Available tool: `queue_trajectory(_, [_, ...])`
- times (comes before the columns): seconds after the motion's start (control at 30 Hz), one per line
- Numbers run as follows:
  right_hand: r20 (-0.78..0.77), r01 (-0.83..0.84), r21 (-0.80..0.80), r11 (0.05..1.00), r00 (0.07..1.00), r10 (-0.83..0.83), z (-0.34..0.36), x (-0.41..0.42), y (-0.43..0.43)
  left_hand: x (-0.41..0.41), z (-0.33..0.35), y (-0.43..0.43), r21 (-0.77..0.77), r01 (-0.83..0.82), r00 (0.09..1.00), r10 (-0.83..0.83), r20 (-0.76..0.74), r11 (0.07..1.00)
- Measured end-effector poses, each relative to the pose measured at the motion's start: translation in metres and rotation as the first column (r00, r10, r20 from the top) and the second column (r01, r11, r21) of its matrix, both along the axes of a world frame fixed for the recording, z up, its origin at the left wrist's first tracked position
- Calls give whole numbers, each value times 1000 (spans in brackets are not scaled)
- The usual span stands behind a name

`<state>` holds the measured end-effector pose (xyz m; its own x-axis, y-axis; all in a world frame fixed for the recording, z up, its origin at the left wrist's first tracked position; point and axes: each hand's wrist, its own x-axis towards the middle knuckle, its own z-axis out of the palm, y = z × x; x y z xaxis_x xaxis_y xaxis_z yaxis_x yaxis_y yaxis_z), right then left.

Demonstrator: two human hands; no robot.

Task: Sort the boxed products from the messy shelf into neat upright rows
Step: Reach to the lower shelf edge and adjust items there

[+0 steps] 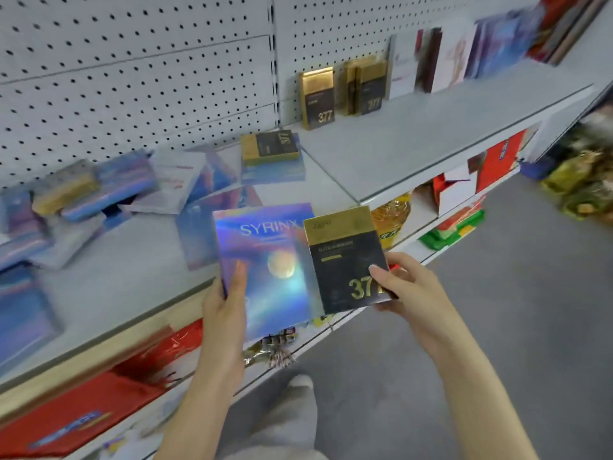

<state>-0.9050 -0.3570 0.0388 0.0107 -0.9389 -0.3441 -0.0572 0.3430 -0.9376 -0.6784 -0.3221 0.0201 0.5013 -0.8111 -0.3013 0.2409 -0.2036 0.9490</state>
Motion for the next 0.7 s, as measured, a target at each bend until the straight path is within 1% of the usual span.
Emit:
queue_trajectory(0.07, [85,51,37,998,995,-54,1,-21,-22,-18,0,-27,-17,-11,1000,11,12,1000])
queue_trajectory(0.17, [172,105,57,993,979,-113,-2,-51,-65,-42,-6,-73,-40,-31,999,30,-32,999])
queue_trajectory(0.23, [135,95,42,995,986,-100,-5,-72,-99,-58,-13,-111,-57,-58,997,55,-62,997])
queue_trajectory(0.37, [35,62,49,997,997,-64,-2,-115,-177,-91,-27,-191,-36,-130,987,126,-95,991])
queue_trajectory(0.5, [-73,-7,44,999,997,11,4,-155,-244,-120,-30,-244,-33,-188,981,186,-50,982])
queue_trajectory(0.6, [-81,-20,48,999,996,24,4,-171,-288,-134,-31,-270,-12,-258,966,258,-31,966])
queue_trajectory(0.7, [-80,-159,75,984,983,165,-1,-171,-328,-145,-28,-287,-30,-297,954,298,28,954])
